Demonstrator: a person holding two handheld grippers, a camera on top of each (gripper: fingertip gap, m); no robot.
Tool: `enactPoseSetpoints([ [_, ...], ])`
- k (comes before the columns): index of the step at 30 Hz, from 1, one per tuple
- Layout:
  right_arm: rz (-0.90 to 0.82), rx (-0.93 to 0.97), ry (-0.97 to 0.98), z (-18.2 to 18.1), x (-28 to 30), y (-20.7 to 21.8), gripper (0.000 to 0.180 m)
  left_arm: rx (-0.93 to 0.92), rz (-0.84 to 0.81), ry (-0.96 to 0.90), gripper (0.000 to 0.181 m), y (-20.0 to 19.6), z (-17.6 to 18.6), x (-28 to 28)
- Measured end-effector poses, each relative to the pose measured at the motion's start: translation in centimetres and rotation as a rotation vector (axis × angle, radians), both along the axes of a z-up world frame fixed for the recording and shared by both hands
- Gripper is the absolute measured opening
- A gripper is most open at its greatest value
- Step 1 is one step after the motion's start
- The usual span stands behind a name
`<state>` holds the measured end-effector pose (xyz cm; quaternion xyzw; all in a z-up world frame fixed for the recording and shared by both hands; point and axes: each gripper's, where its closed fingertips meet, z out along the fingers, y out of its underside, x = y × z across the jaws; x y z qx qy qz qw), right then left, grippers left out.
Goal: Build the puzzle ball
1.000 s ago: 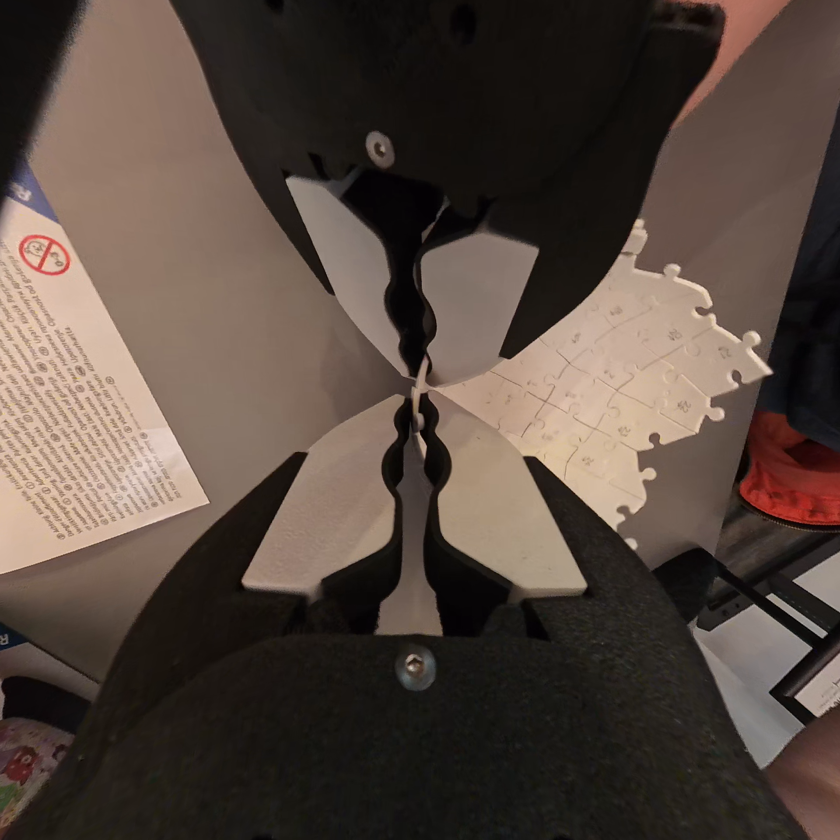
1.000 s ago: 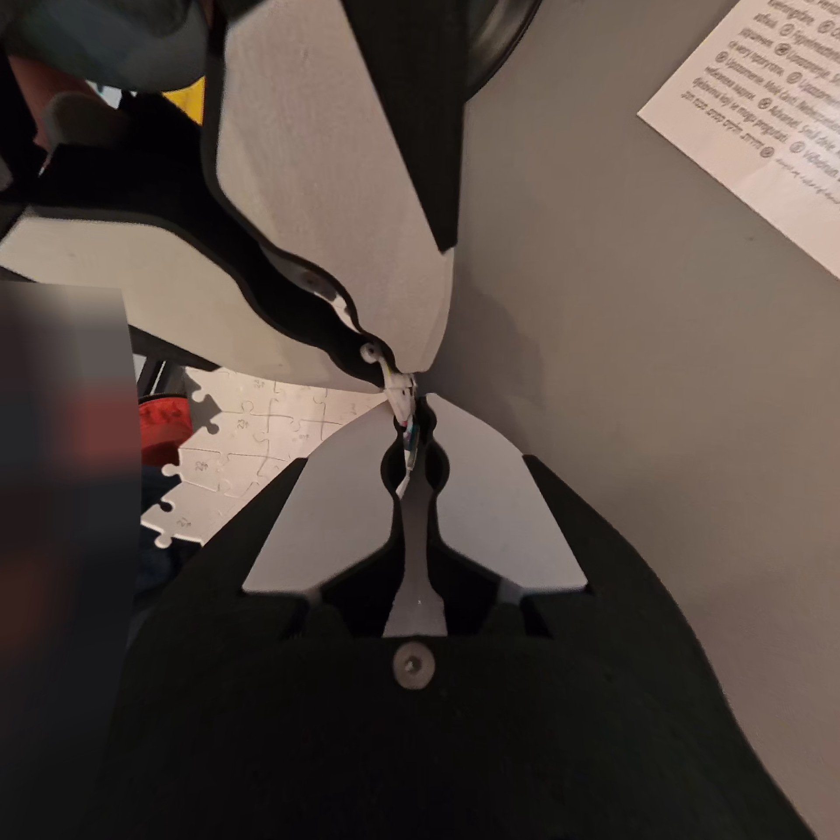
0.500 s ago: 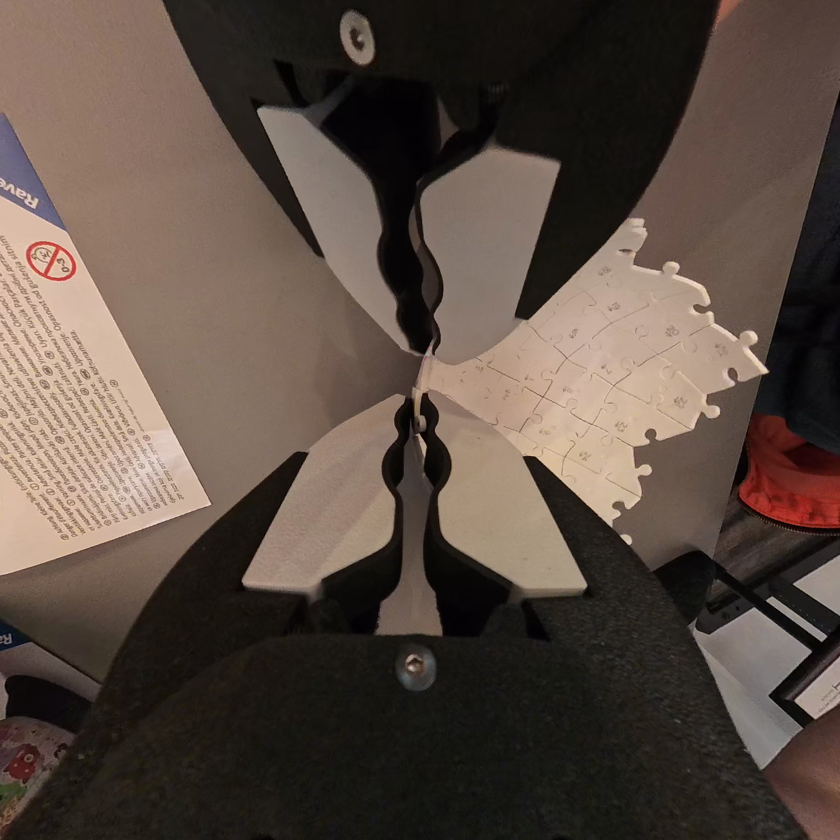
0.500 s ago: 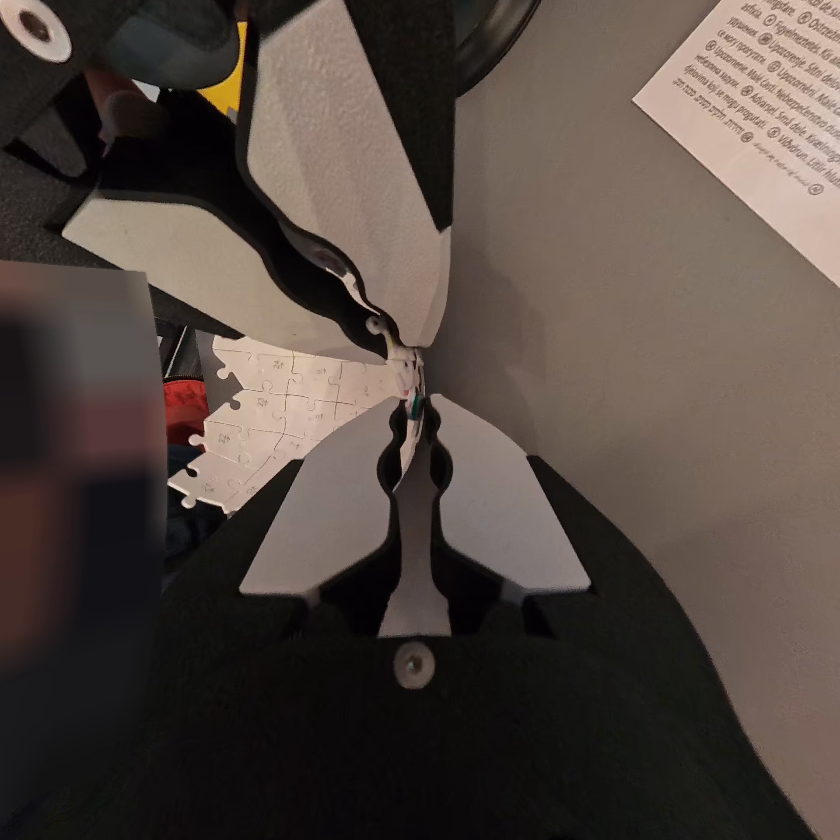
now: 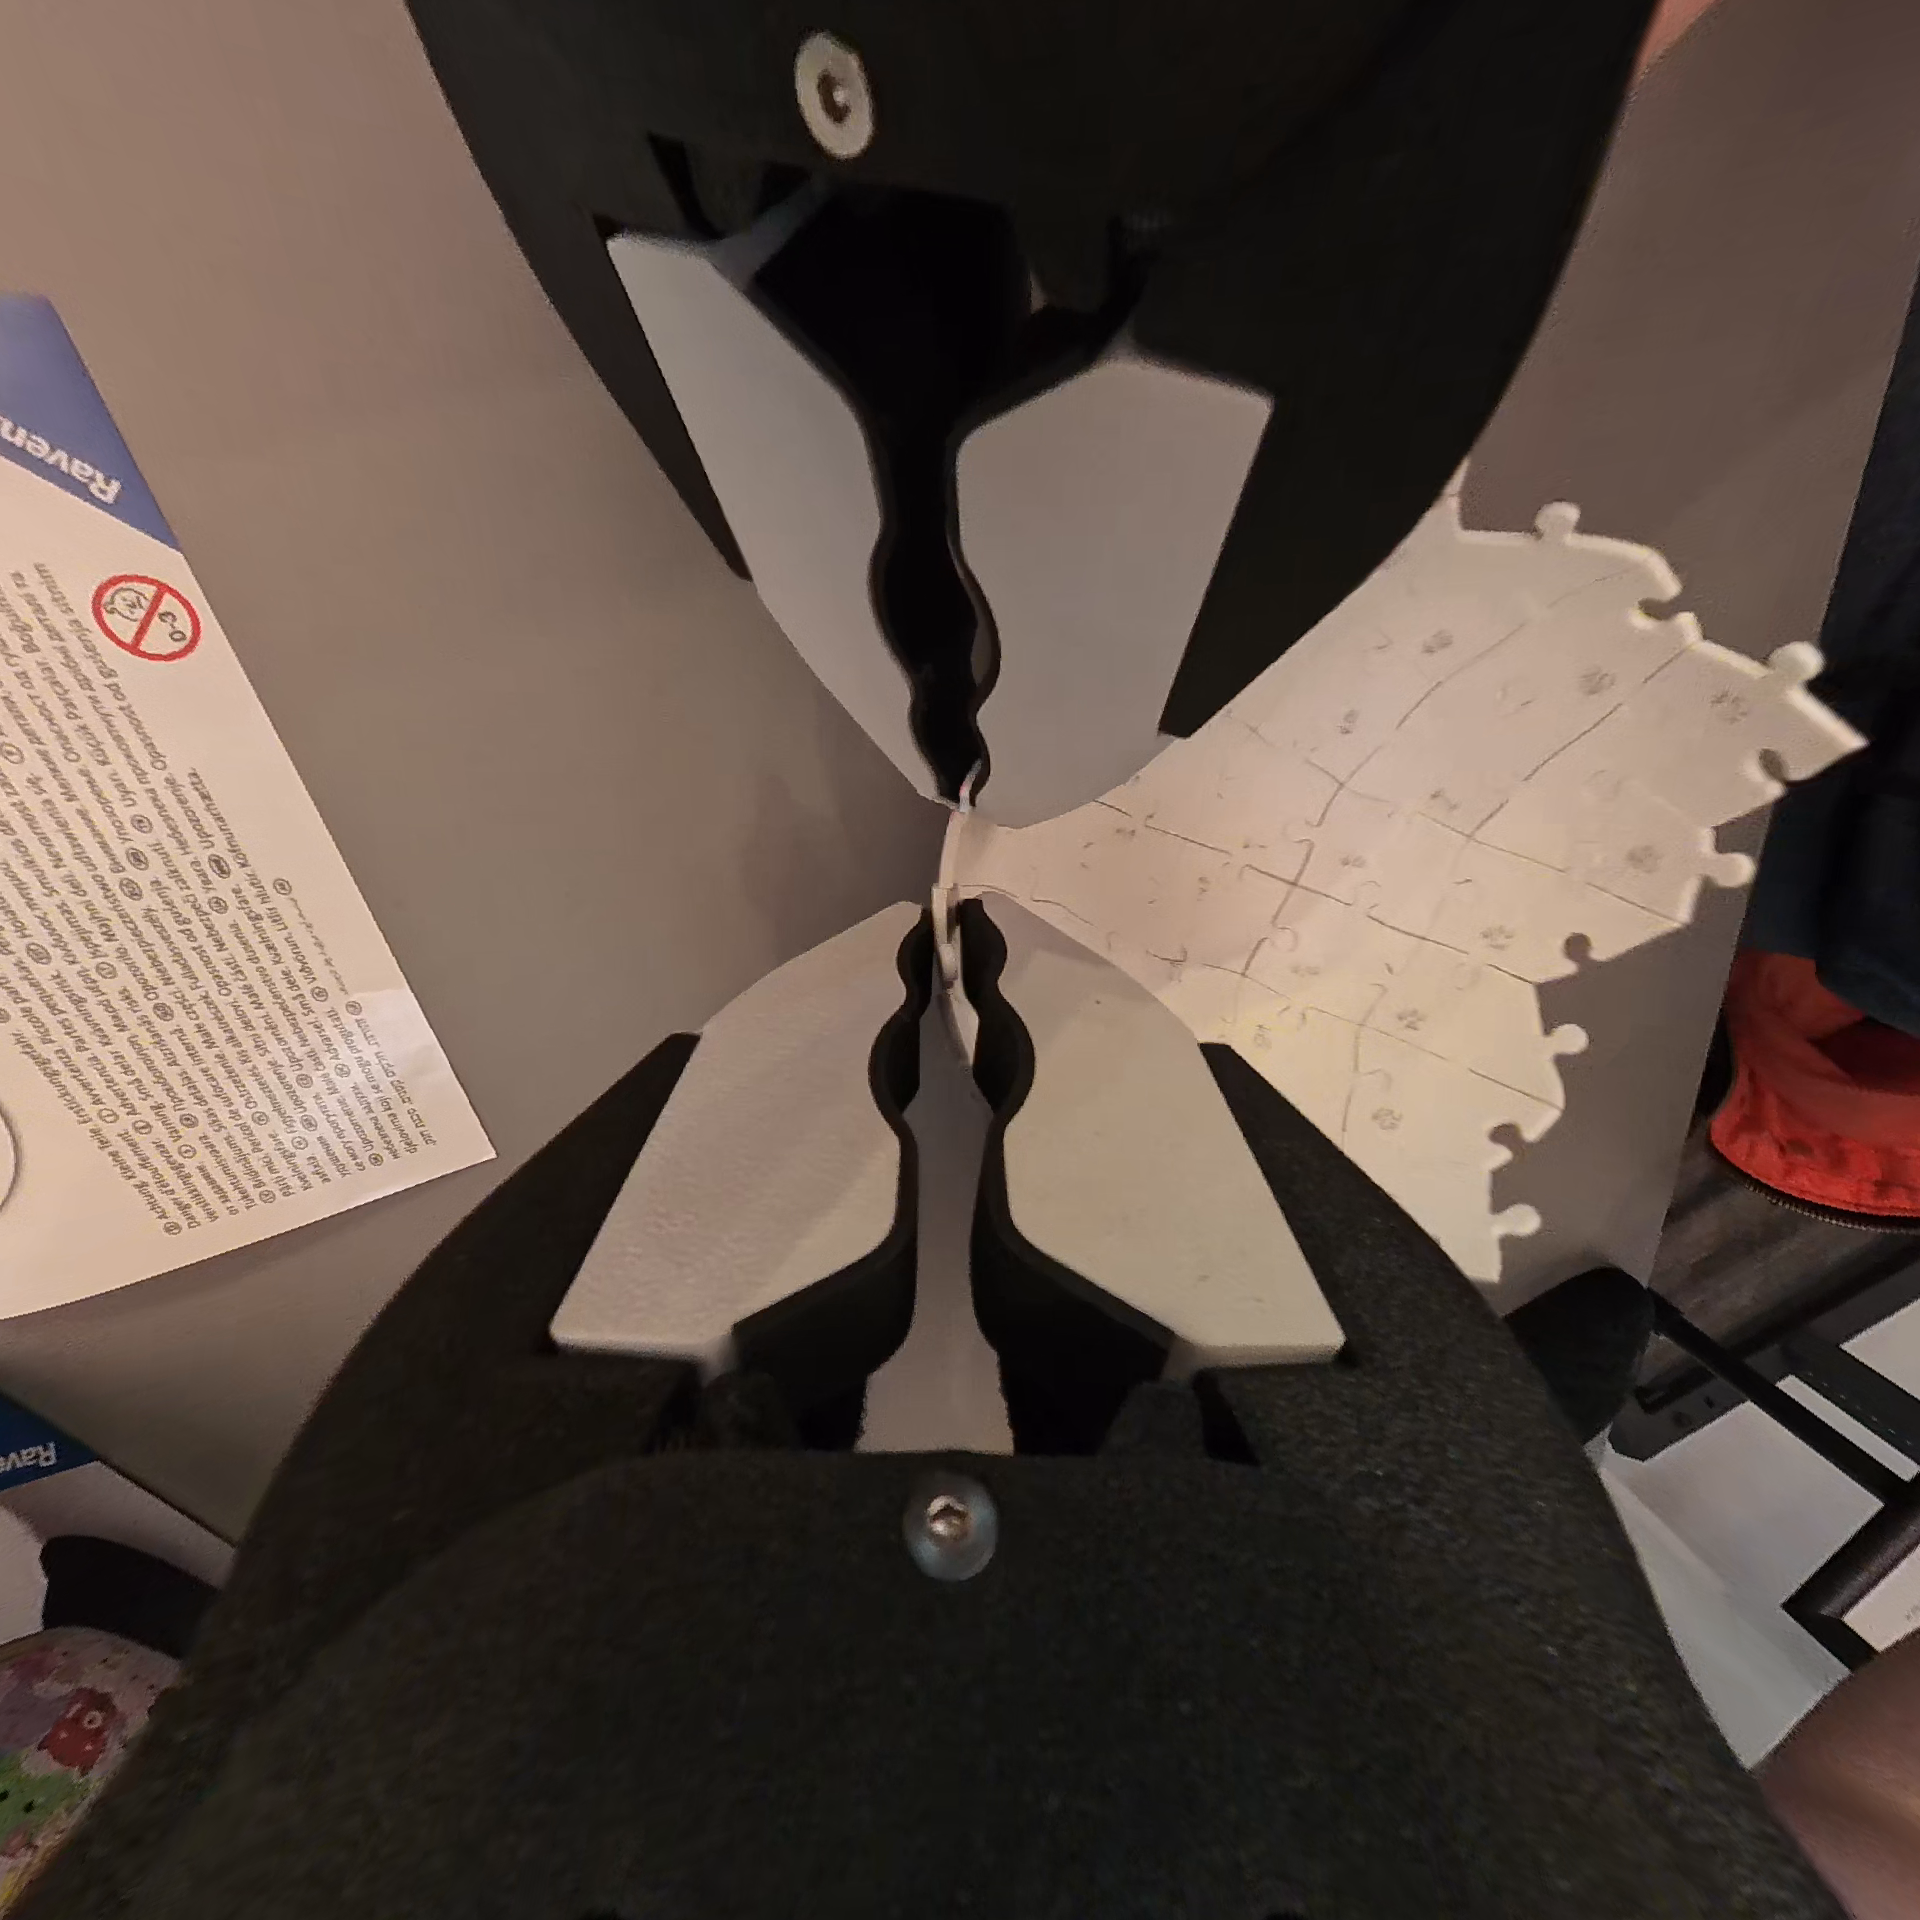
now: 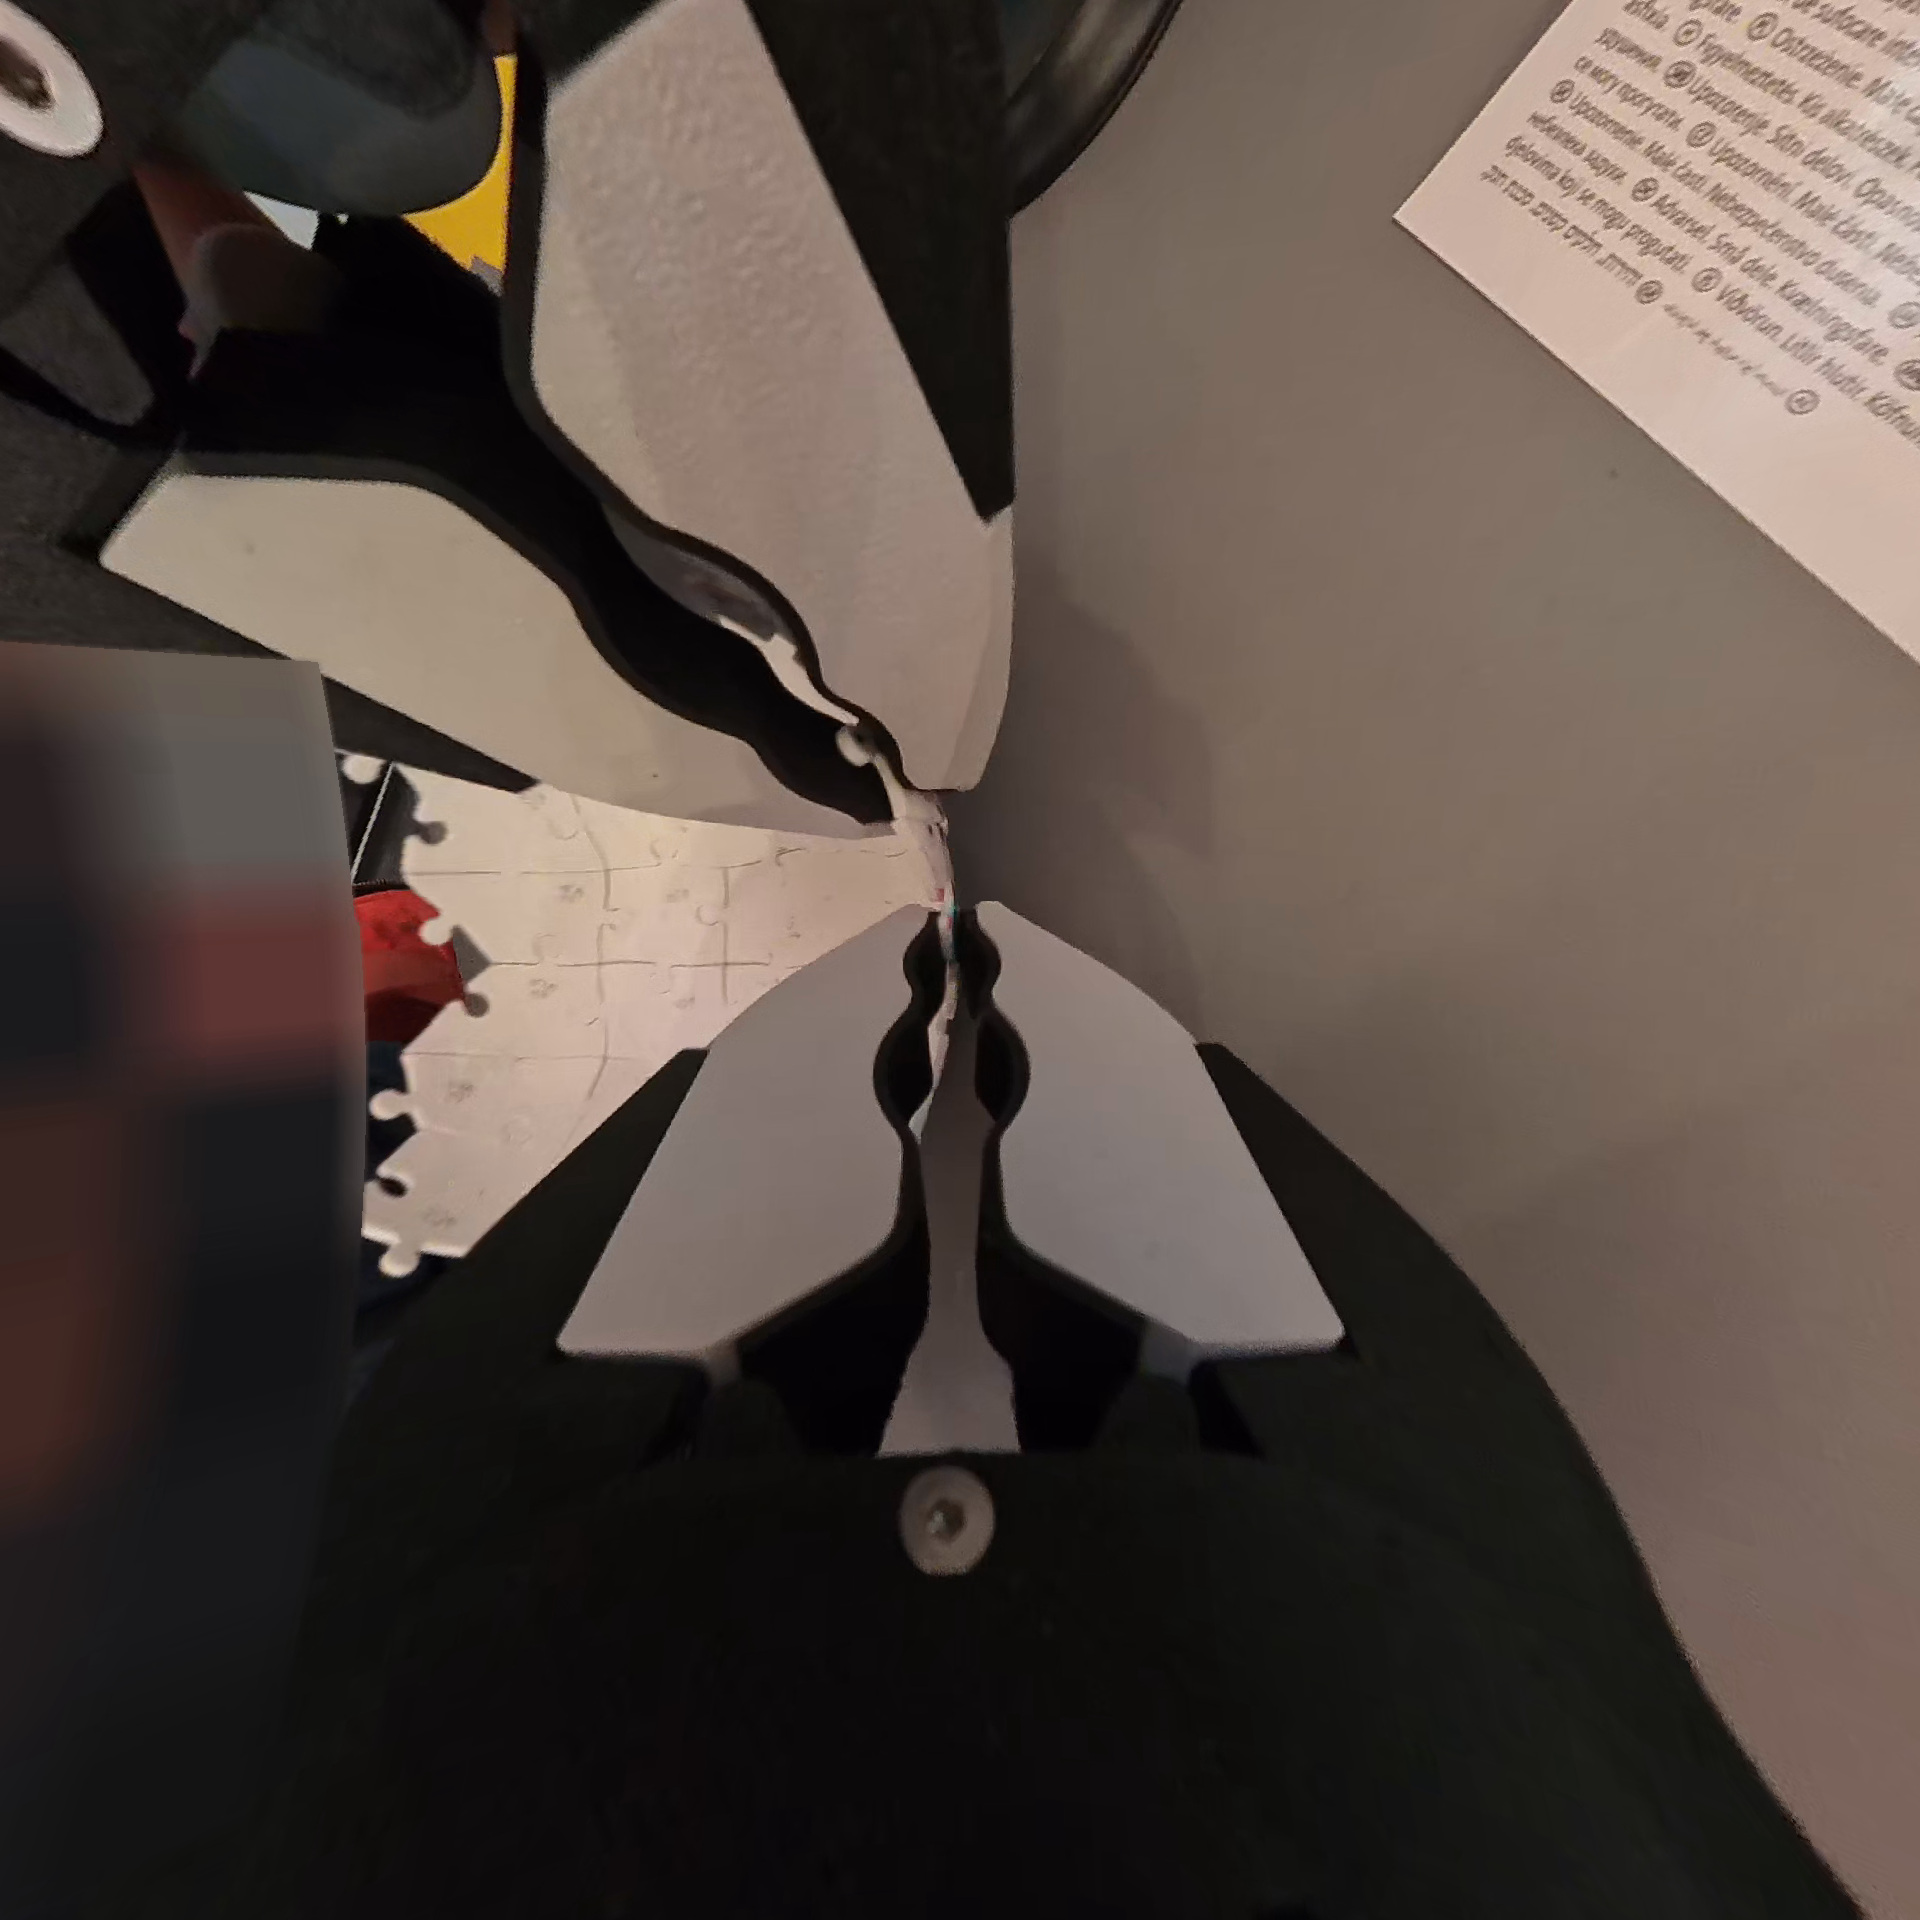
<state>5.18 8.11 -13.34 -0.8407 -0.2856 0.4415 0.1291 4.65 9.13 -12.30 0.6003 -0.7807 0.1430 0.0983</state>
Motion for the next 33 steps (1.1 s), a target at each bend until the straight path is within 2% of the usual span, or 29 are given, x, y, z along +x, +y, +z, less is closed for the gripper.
enactPoseSetpoints([
  [5, -0.01, 0.015, -0.002, 0.0, 0.0, 0.2, 0.005, 0.013, 0.003, 0.002, 0.004, 0.1, 0.0, 0.0],
  [11, -0.031, 0.032, 0.061, 1.2, 0.1, 0.8, 0.016, -0.003, 0.013, 0.005, 0.004, 0.0, 0.2, -0.2],
  [16, -0.012, 0.043, 0.074, 1.5, 0.3, 0.6, 0.014, -0.008, 0.038, -0.011, 0.019, 0.1, 0.7, 0.2],
  [19, 0.0, 0.044, 0.068, 1.5, 0.2, 0.4, 0.009, -0.026, 0.067, -0.049, 0.026, 0.1, 1.7, 0.7],
  [25, -0.002, 0.068, 0.063, 1.7, 0.3, 0.3, 0.011, 0.01, 0.162, -0.169, 0.031, 1.7, 4.3, 0.5],
  [33, 0.024, 0.233, -0.033, 2.0, 0.0, 1.1, 0.022, -0.091, 0.303, -0.291, 0.034, 1.7, 3.3, -2.7],
])
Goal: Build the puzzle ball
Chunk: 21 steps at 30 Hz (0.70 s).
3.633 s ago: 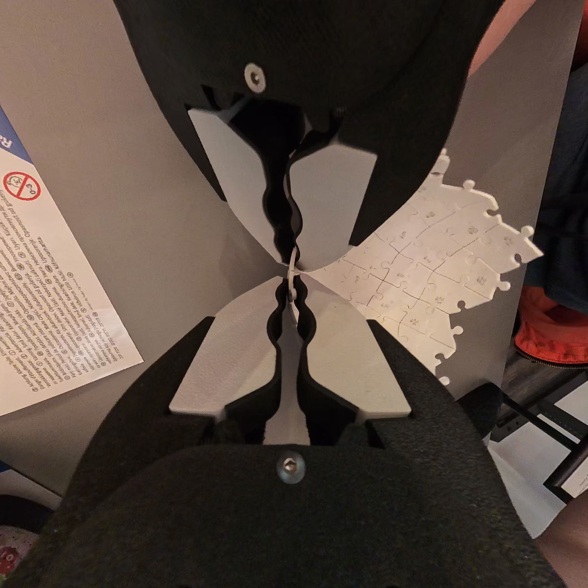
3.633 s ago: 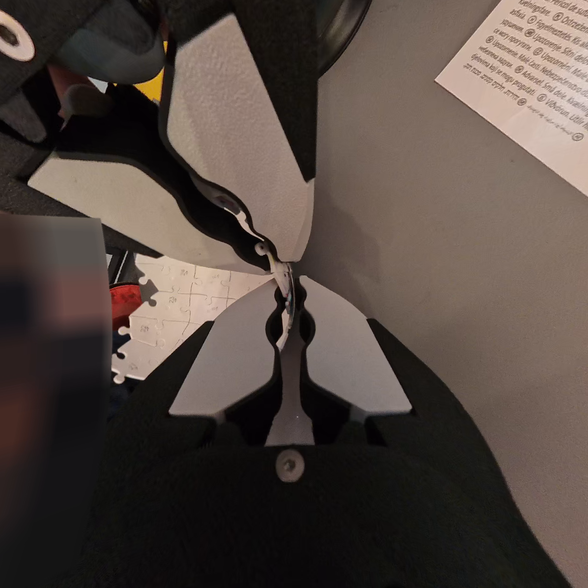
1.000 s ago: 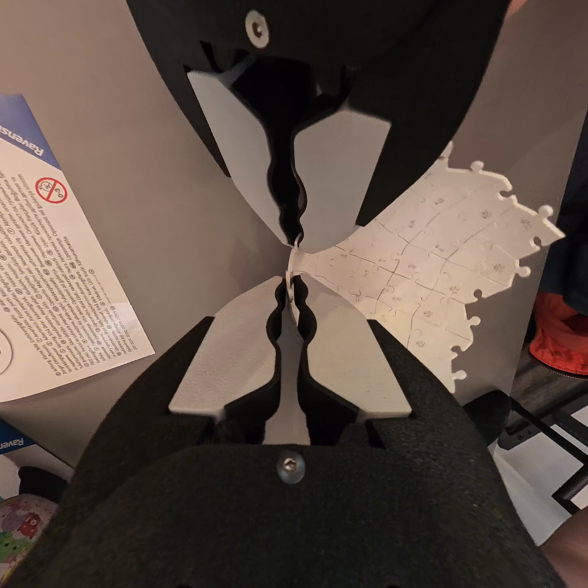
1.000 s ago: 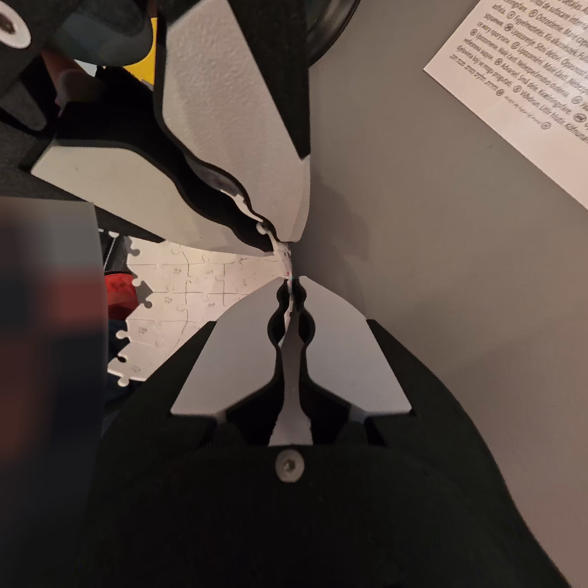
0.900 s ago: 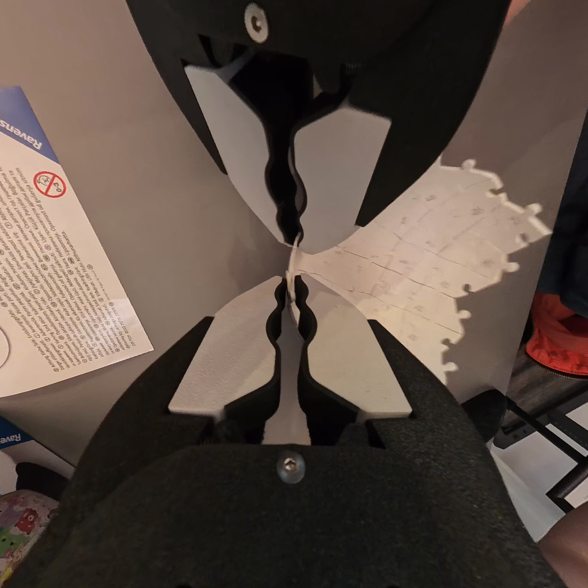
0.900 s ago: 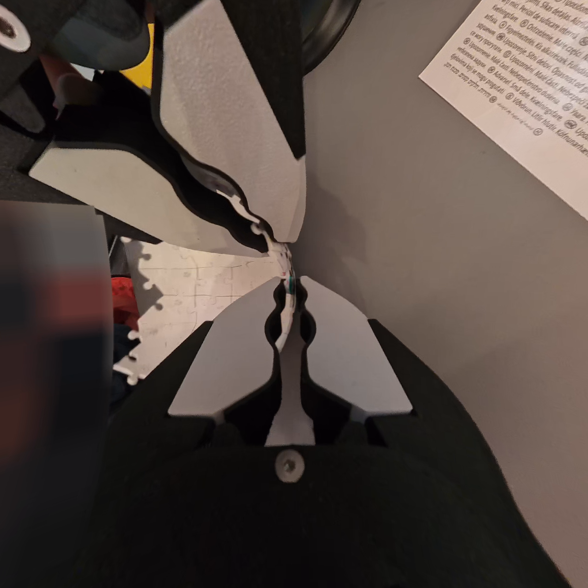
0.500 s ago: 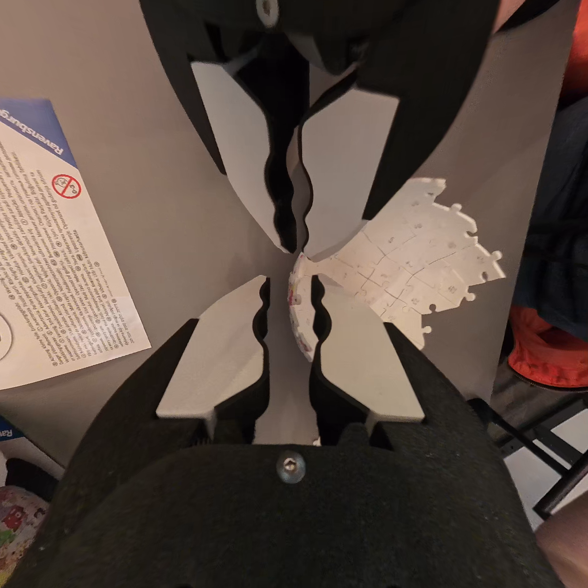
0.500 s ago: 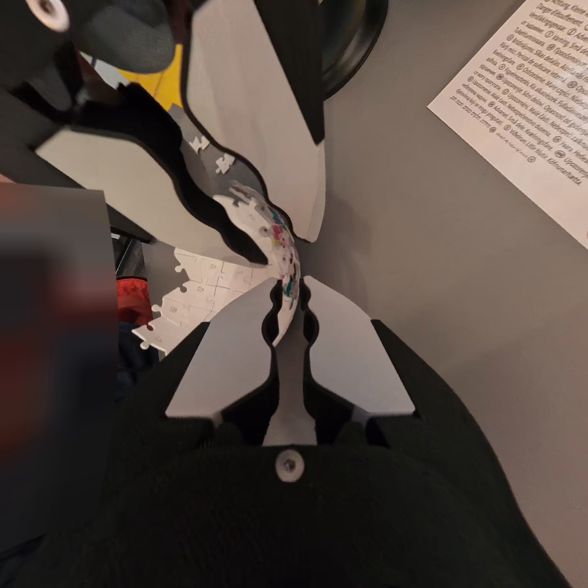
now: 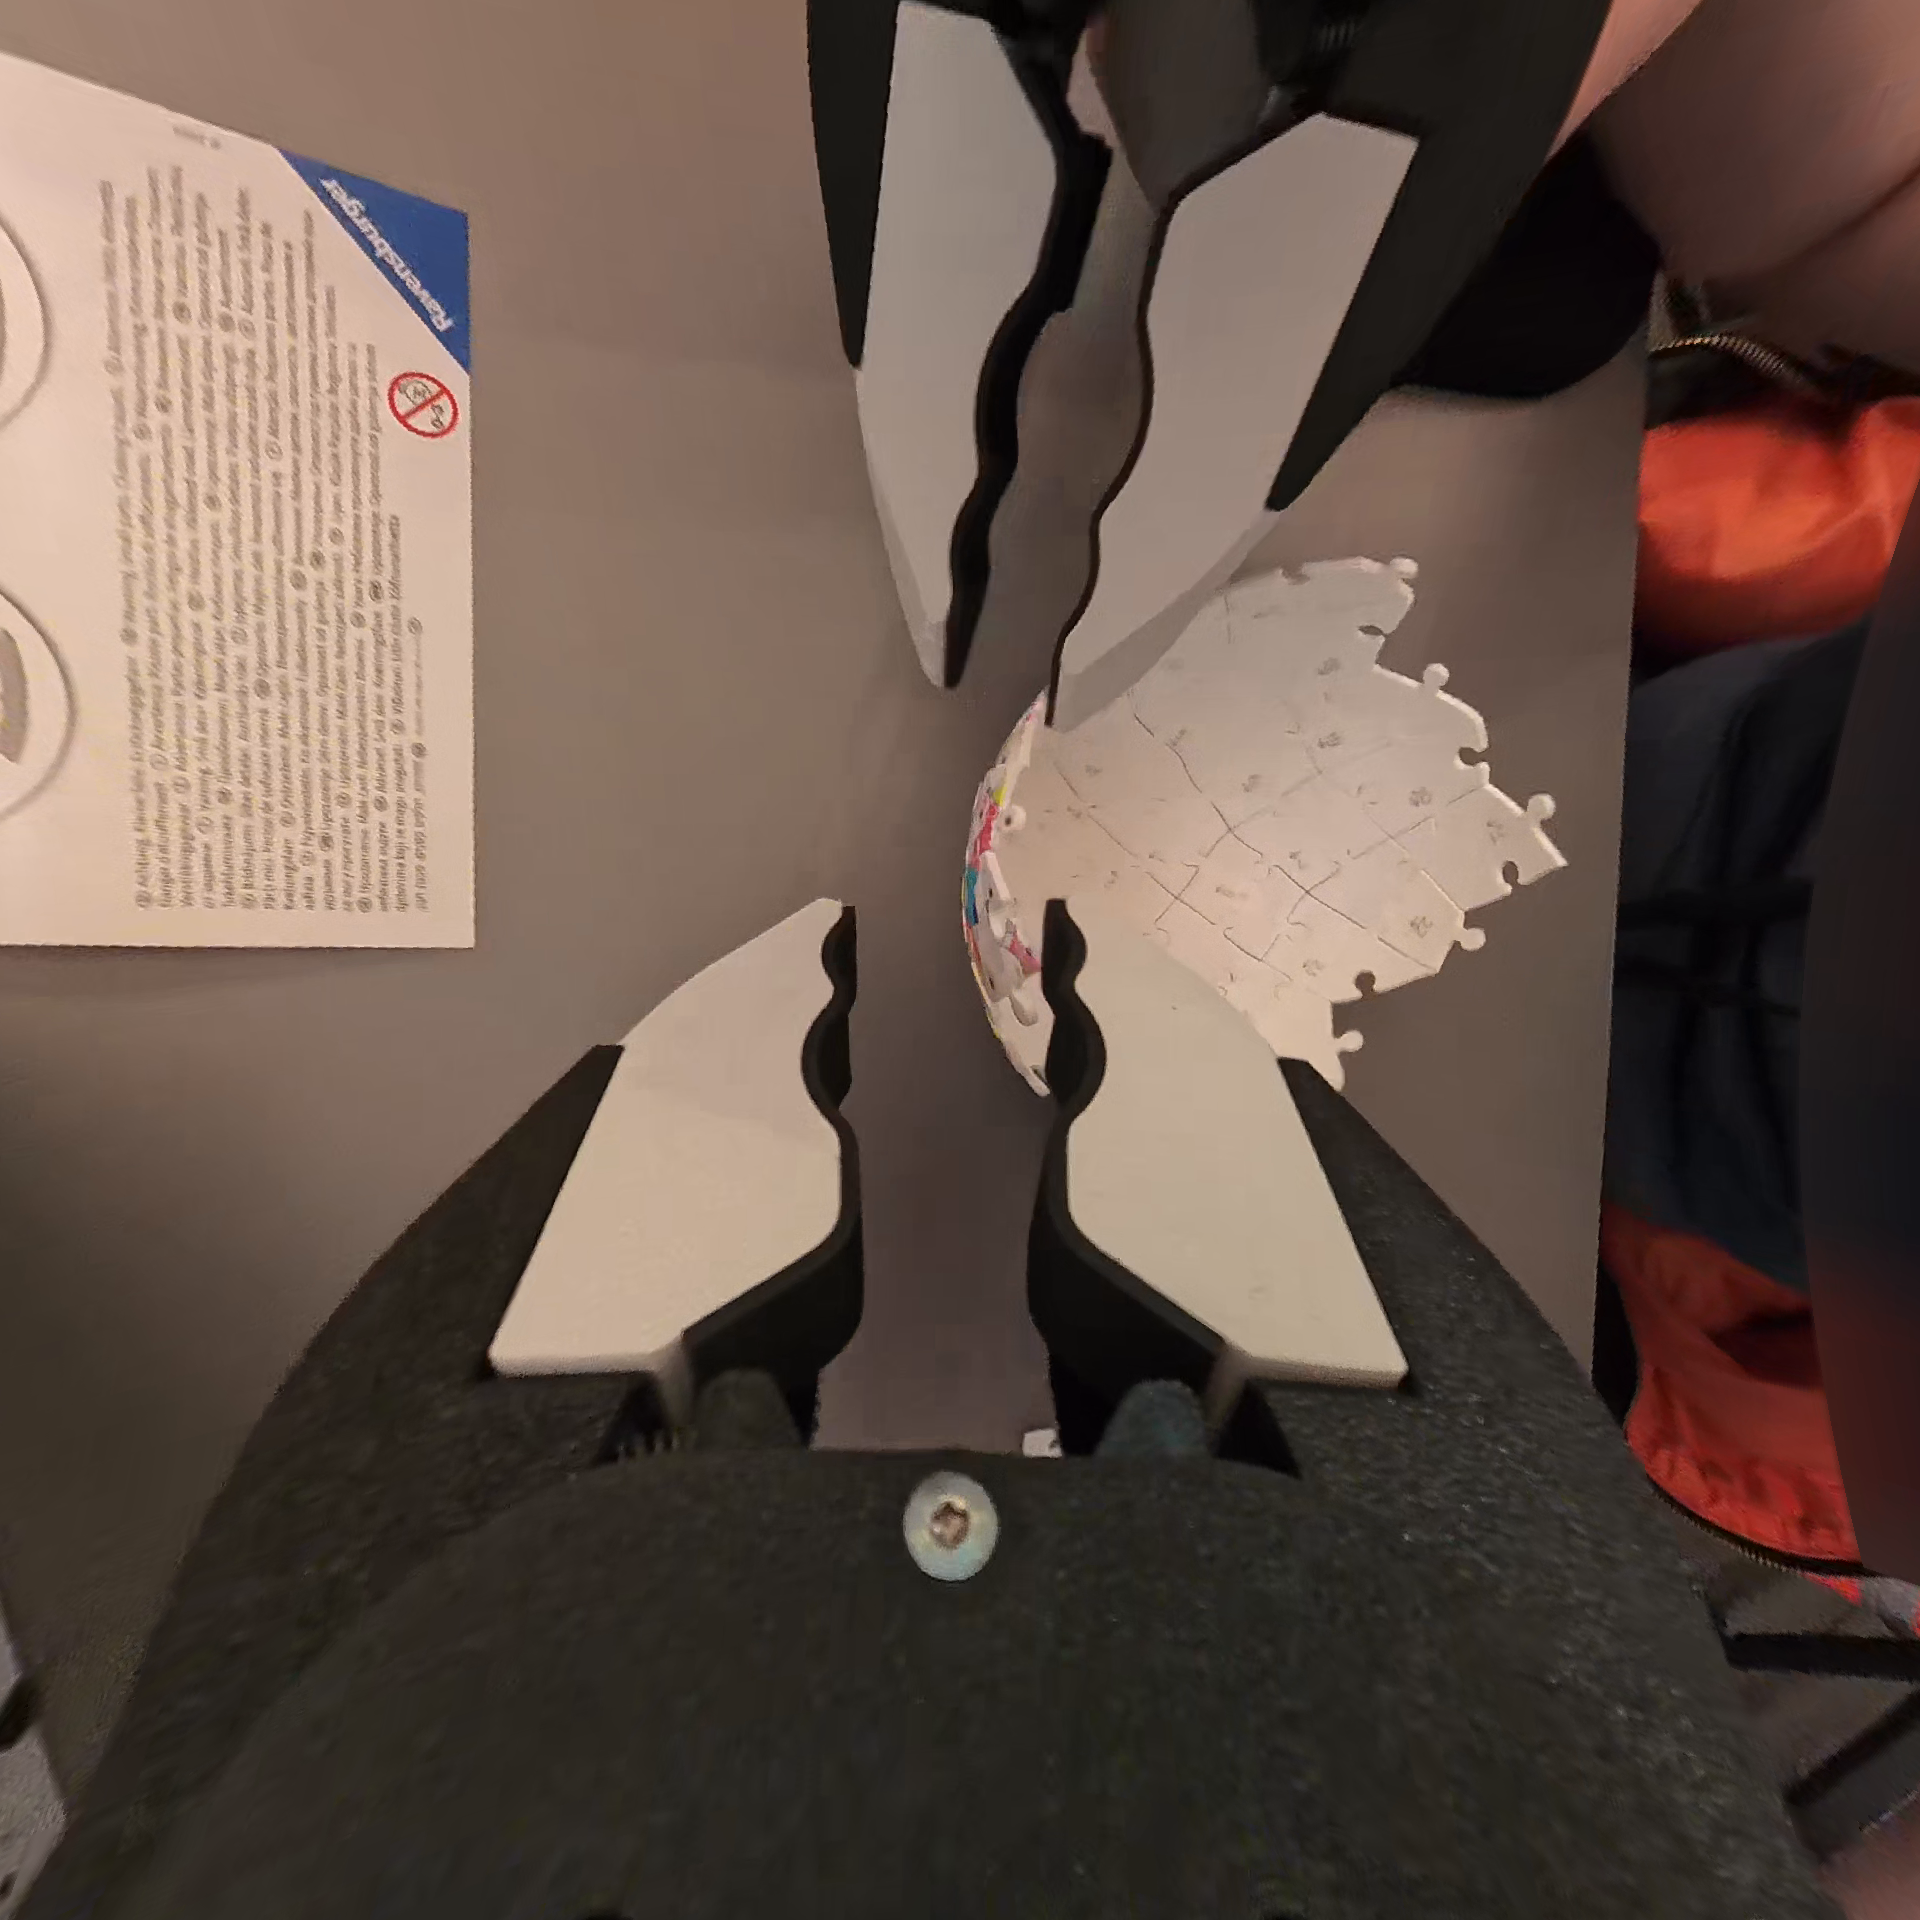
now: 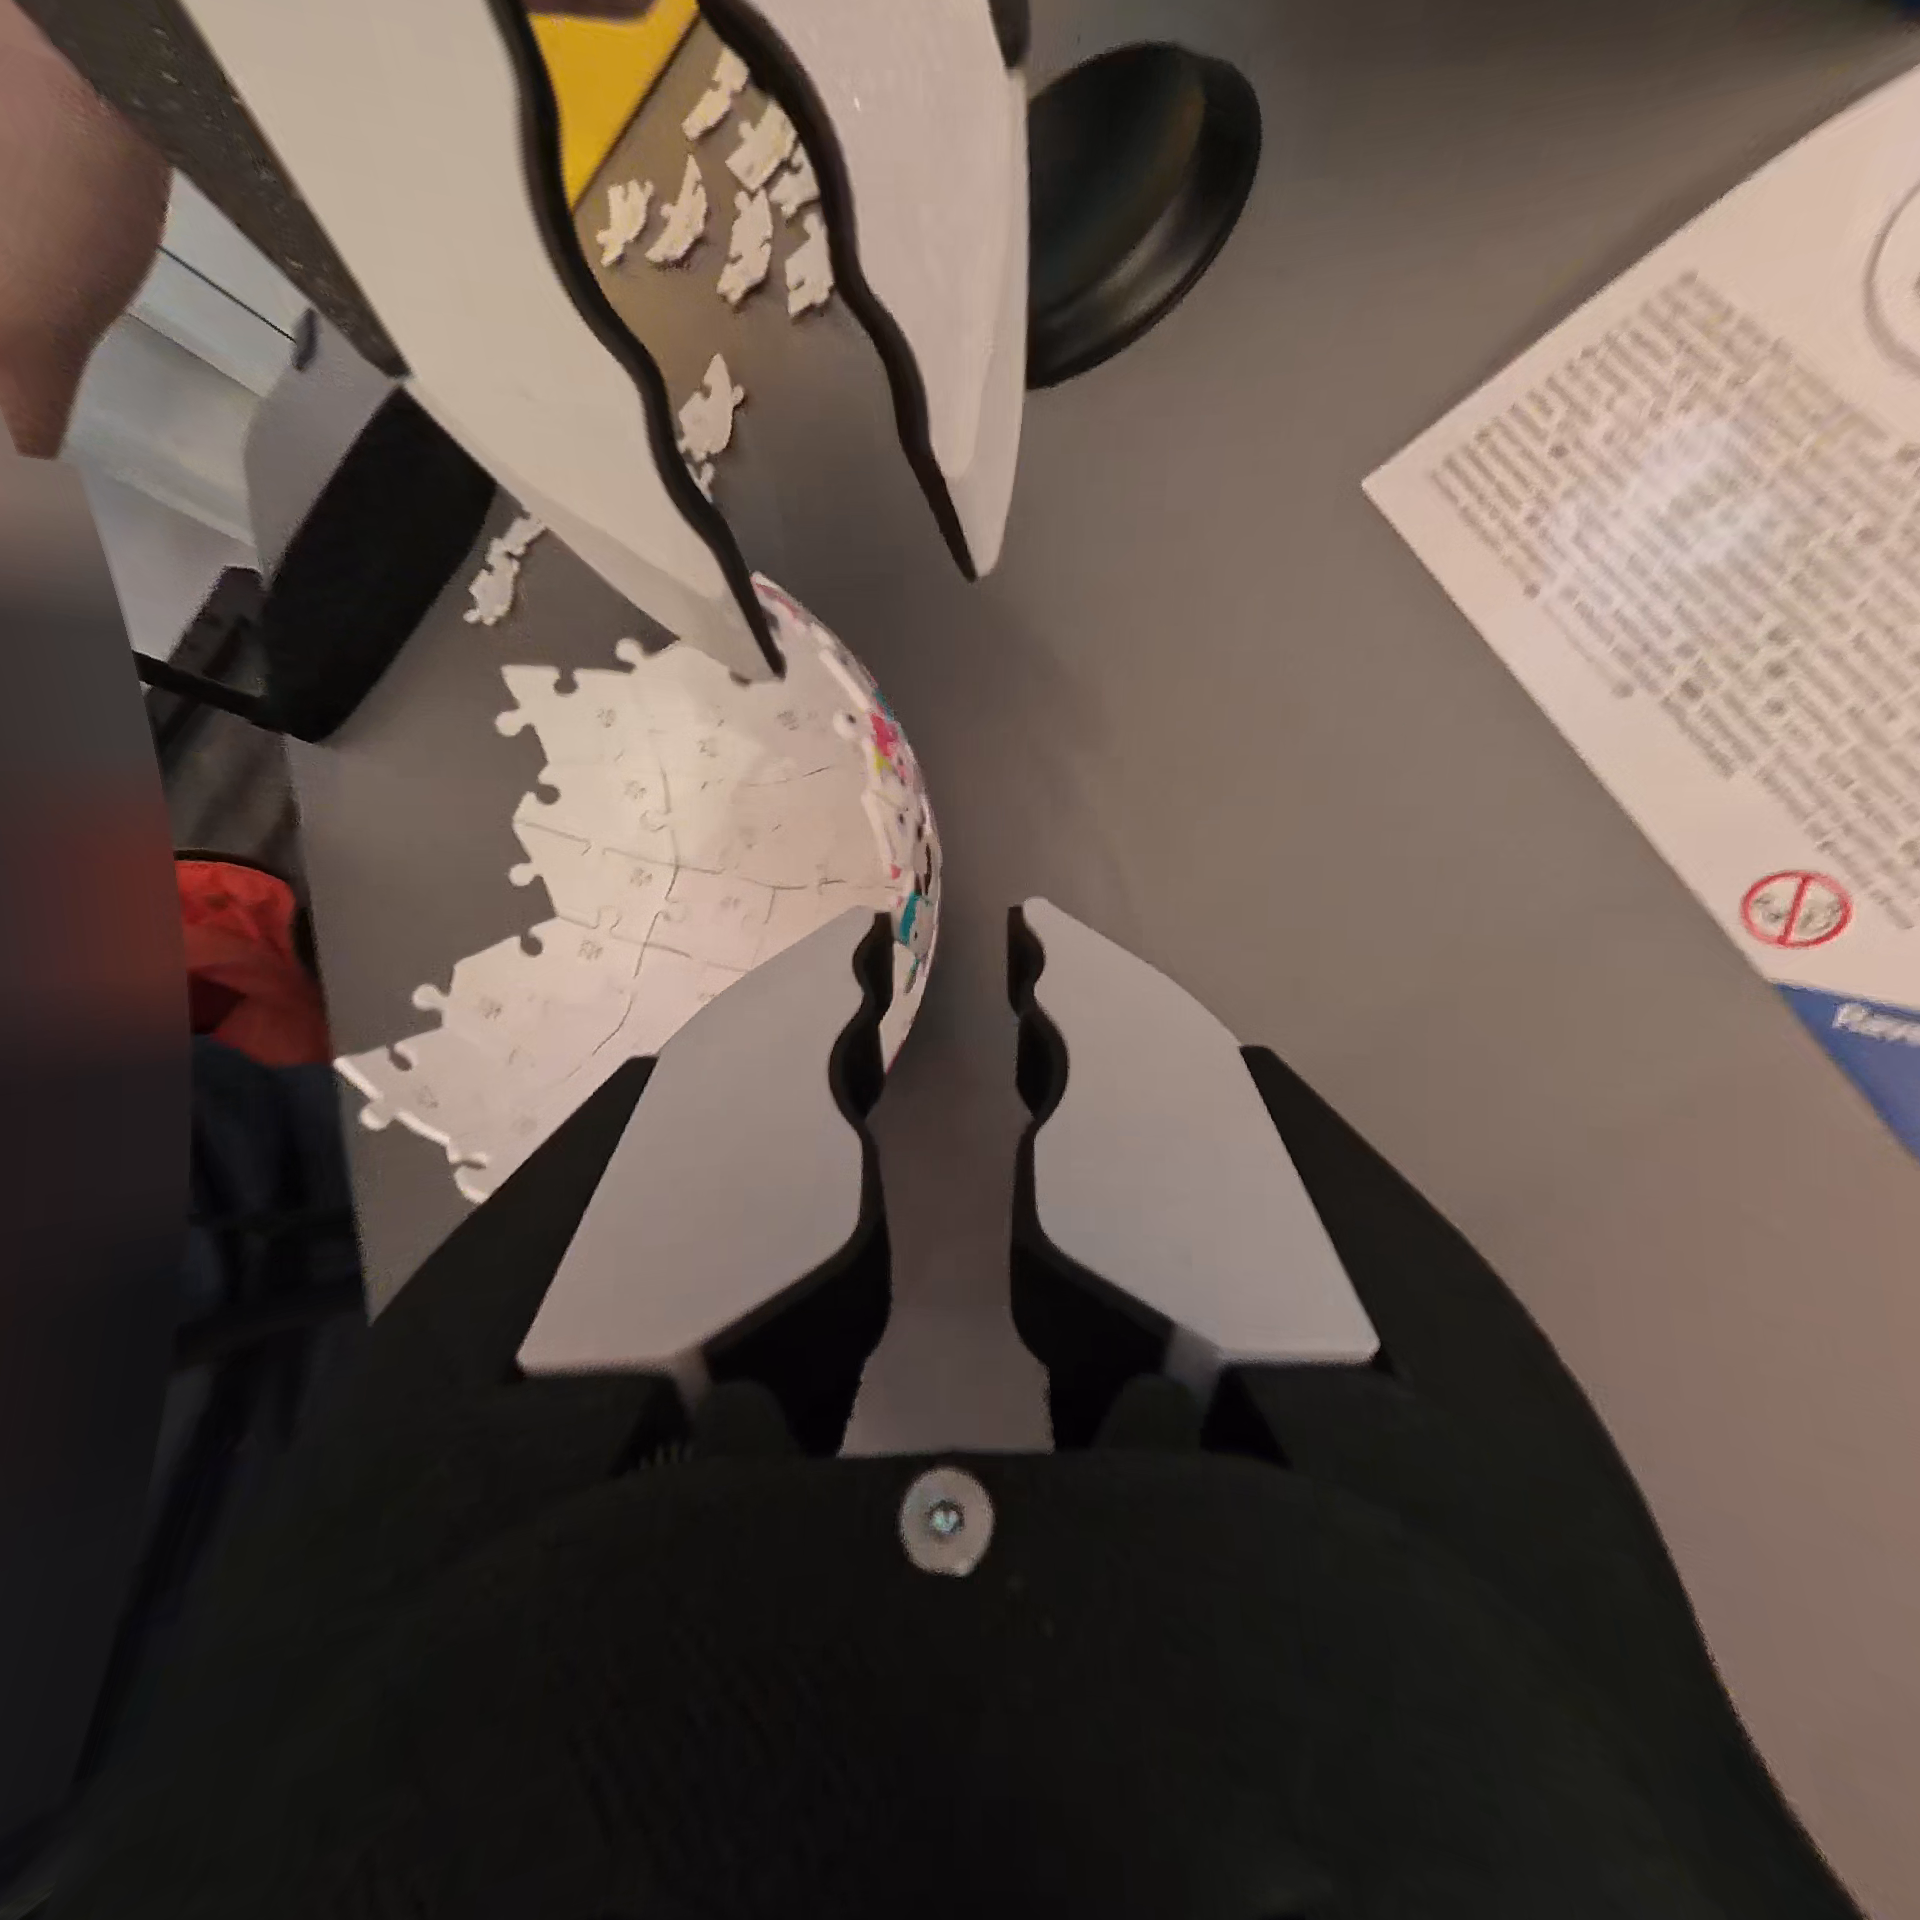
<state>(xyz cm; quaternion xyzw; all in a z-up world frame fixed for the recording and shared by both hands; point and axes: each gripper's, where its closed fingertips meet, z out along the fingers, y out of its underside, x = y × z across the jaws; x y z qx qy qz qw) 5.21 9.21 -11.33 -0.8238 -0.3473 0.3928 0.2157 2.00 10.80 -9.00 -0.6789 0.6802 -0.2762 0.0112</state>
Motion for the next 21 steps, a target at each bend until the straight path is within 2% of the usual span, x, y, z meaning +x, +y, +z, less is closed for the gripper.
enactPoseSetpoints([
  [5, 0.017, 0.094, -0.065, 0.5, -0.6, 0.7, 0.023, -0.022, -0.014, -0.009, 0.034, -0.6, -0.7, -0.6],
  [10, 0.064, 0.109, -0.103, 0.8, -0.8, 0.6, 0.024, -0.013, -0.034, -0.01, 0.032, -0.8, -0.5, -0.4],
  [14, 0.175, 0.241, -0.135, 1.9, -1.6, 1.0, 0.033, -0.012, -0.048, 0.0, 0.029, -1.0, -0.6, -0.3],
  [18, 0.299, 0.372, -0.218, 1.6, -2.1, 1.3, 0.033, -0.012, -0.054, -0.013, 0.03, -1.1, -0.3, -0.2],
  [21, 0.356, 0.371, -0.232, 1.0, -2.7, 1.1, 0.026, -0.014, -0.043, -0.025, 0.031, -0.9, -0.2, -0.3],
])
